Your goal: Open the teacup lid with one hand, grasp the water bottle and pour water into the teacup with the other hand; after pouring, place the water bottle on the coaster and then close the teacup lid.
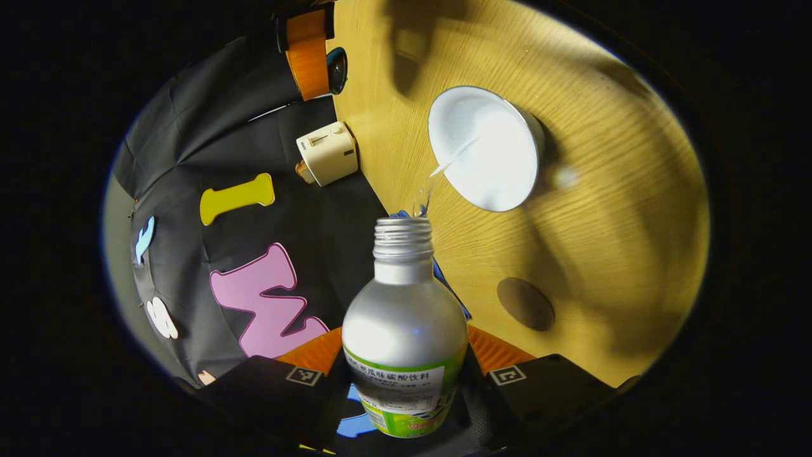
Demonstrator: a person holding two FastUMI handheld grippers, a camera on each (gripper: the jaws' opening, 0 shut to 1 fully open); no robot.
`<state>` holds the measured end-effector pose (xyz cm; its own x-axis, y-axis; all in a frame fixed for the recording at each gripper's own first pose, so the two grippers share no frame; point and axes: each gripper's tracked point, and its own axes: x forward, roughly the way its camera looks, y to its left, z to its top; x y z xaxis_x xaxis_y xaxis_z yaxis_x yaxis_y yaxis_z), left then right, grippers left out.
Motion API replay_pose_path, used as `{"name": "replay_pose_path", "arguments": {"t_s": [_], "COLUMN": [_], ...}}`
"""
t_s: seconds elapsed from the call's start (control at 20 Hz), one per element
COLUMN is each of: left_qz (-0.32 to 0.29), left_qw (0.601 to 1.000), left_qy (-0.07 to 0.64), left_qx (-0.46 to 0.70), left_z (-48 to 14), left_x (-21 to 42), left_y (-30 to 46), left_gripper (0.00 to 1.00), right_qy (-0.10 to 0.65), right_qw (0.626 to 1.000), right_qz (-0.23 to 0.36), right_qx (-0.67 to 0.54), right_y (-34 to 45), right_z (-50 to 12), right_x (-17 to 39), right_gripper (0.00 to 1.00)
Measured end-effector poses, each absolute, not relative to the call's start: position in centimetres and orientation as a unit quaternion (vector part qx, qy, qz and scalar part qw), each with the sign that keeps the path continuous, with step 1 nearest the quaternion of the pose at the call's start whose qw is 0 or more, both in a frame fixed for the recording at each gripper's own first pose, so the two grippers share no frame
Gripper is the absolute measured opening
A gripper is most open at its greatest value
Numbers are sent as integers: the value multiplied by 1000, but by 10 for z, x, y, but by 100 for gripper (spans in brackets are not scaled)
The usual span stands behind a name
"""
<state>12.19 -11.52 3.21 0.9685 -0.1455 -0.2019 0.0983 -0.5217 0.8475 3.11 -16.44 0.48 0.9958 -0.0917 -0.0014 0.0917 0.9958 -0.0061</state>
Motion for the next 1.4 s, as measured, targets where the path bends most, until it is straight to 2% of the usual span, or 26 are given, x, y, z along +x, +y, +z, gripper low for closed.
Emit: {"name": "replay_pose_path", "arguments": {"t_s": [0.75, 1.4], "left_qz": [-104, -105], "left_qw": [442, 429], "left_qy": [-22, -36], "left_qx": [891, 896], "left_z": [60, 66], "left_x": [119, 112], "left_y": [-113, -125], "left_gripper": [81, 80], "right_qy": [1, 1], "right_qw": [999, 999], "right_qz": [-44, -43], "right_qx": [-3, -3], "right_y": [-165, -164], "right_z": [5, 6], "right_x": [31, 31], "right_gripper": [28, 28]}}
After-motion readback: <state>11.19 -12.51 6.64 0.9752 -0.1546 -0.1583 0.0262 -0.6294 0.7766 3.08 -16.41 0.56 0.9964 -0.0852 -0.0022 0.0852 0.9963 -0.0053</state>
